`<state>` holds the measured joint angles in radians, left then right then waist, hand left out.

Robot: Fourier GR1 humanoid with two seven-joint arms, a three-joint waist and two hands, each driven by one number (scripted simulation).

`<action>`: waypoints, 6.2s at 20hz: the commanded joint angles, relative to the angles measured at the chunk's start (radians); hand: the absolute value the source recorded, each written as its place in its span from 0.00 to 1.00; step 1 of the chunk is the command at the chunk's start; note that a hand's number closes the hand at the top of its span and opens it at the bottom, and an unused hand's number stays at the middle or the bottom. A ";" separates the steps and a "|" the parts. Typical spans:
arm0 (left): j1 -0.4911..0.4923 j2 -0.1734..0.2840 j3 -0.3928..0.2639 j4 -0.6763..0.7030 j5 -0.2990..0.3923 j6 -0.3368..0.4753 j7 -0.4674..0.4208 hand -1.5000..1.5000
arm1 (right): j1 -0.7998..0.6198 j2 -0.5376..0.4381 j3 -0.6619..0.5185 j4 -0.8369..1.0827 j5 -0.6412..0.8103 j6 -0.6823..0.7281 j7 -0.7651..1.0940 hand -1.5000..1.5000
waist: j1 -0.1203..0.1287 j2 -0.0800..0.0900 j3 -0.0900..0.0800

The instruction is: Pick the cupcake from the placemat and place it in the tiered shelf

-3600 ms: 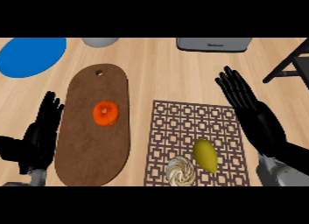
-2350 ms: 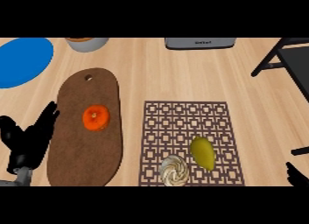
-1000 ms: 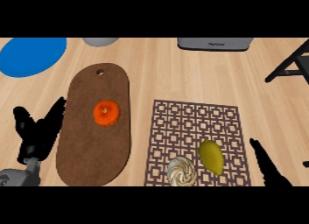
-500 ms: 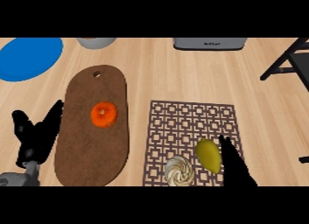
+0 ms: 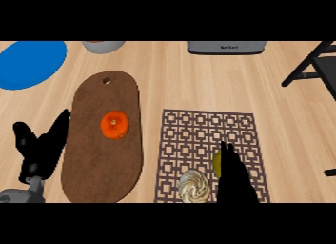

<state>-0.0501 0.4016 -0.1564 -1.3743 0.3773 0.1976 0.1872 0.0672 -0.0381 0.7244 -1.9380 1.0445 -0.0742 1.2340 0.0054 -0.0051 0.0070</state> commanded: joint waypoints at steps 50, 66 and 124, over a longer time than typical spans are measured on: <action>0.026 -0.065 0.038 -0.003 -0.061 -0.059 0.053 0.50 | -0.653 -0.028 -0.725 0.478 0.257 -0.185 0.181 1.00 | 0.012 0.017 -0.014; -0.021 -0.079 0.044 0.050 -0.068 -0.068 0.073 0.50 | -1.297 -0.161 -1.072 0.712 0.710 0.177 0.236 1.00 | 0.014 0.009 -0.012; -0.056 -0.149 0.132 0.086 -0.141 -0.110 0.073 0.50 | -1.189 -0.544 -1.394 0.784 0.529 -0.020 -0.140 0.00 | -0.006 0.008 -0.008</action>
<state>-0.0613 0.2757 -0.0279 -1.3704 0.2361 0.0832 0.2445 -1.1074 -0.5970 -0.6731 -1.1114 1.5756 -0.0066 1.0200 0.0067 -0.0048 0.0067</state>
